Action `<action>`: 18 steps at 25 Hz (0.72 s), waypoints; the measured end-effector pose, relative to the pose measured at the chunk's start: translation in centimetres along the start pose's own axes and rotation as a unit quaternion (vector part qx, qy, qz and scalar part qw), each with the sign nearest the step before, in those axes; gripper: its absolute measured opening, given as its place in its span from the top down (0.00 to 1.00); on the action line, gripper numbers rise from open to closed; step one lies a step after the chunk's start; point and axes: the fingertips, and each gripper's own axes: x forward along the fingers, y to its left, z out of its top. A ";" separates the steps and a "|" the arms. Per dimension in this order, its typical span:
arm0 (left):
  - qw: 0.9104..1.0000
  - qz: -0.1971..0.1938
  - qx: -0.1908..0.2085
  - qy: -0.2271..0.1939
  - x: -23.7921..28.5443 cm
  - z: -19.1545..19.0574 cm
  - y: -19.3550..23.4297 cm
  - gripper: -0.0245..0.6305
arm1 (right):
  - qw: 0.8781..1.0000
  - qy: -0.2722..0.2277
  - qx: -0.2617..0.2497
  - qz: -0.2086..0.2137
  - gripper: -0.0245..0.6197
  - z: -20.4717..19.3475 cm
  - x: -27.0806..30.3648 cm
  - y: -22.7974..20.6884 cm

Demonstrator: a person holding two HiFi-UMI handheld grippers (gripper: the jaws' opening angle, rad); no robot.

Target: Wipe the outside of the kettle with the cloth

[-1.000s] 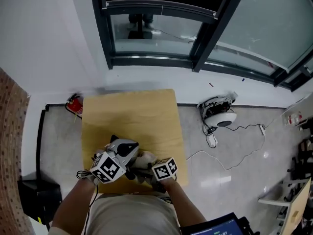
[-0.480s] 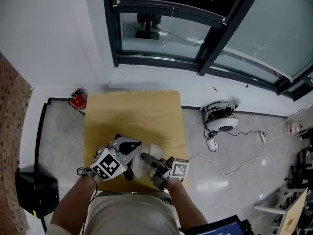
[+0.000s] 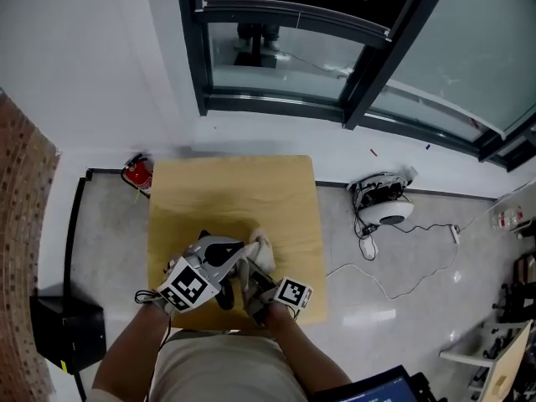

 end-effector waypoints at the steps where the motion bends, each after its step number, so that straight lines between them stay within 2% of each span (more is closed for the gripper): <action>1: 1.000 0.001 0.001 0.001 0.0 -0.1 0.0 0.96 | 0.997 0.016 0.007 -0.071 0.88 -0.8 -0.3 -3.0; 2: 1.000 0.001 0.000 0.001 -0.1 -0.2 -0.1 0.96 | 0.991 0.041 0.010 -0.127 0.88 -1.7 -0.7 -5.1; 3: 1.000 0.001 0.000 0.001 -0.1 -0.3 -0.1 0.96 | 0.987 0.067 -0.002 -0.145 0.88 -2.5 -1.1 -5.2; 4: 1.000 0.000 0.000 0.000 -0.1 -0.2 -0.1 0.96 | 0.989 0.084 -0.025 -0.118 0.88 -2.9 -1.3 -3.3; 6: 1.000 -0.001 -0.001 -0.003 0.0 0.0 -0.1 0.96 | 0.994 0.085 -0.063 0.015 0.88 -3.1 -1.2 3.3; 7: 1.000 -0.001 -0.001 -0.003 0.0 0.0 -0.1 0.96 | 0.993 0.080 -0.067 0.054 0.88 -3.3 -1.2 4.8; 8: 1.000 -0.001 -0.001 -0.002 0.0 -0.1 0.0 0.96 | 0.995 0.077 -0.056 0.042 0.88 -3.5 -1.2 3.7; 9: 1.000 -0.001 -0.001 -0.002 0.0 -0.1 0.1 0.96 | 0.996 0.082 -0.030 -0.009 0.88 -3.9 -1.4 0.7; 10: 1.000 0.000 -0.004 -0.004 -0.1 -0.1 0.2 0.96 | 0.991 0.107 -0.002 -0.074 0.88 -4.8 -1.7 -3.0; 11: 1.000 0.000 -0.005 -0.006 0.0 -0.1 0.1 0.96 | 0.979 0.157 0.002 -0.130 0.88 -6.4 -2.2 -5.8; 12: 1.000 0.001 -0.004 -0.003 0.0 -0.2 -0.1 0.96 | 0.961 0.218 -0.031 -0.165 0.88 -8.4 -2.6 -7.0; 13: 1.000 0.002 -0.003 0.002 0.1 -0.3 -0.2 0.96 | 0.943 0.268 -0.086 -0.179 0.88 -10.0 -2.9 -6.9; 14: 1.000 0.006 -0.008 0.002 0.0 -0.3 -0.2 0.96 | 0.928 0.296 -0.137 -0.178 0.88 -10.9 -2.9 -5.9; 16: 0.998 0.025 -0.052 -0.022 -0.5 -0.2 1.1 0.96 | 0.918 0.308 -0.186 -0.163 0.88 -11.3 -2.5 -3.8; 18: 0.989 0.045 -0.127 -0.060 -1.4 0.0 3.4 0.96 | 0.916 0.323 -0.188 -0.144 0.88 -12.3 -1.9 -2.7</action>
